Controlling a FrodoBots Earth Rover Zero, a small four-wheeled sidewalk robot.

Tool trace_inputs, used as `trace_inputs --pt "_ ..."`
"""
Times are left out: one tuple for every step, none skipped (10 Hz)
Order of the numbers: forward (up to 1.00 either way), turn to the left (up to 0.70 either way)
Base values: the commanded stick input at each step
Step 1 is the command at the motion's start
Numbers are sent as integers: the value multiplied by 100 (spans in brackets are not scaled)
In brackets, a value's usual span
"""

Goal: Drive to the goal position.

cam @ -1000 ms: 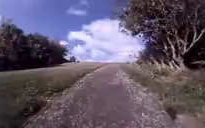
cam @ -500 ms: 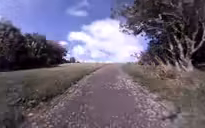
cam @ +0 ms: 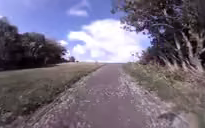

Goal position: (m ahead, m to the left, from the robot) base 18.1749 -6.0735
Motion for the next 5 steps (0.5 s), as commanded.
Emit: trace_inputs --pt "100 -5" --pt "100 -19" --pt "100 -37" --pt "100 -19" --pt "100 -1"
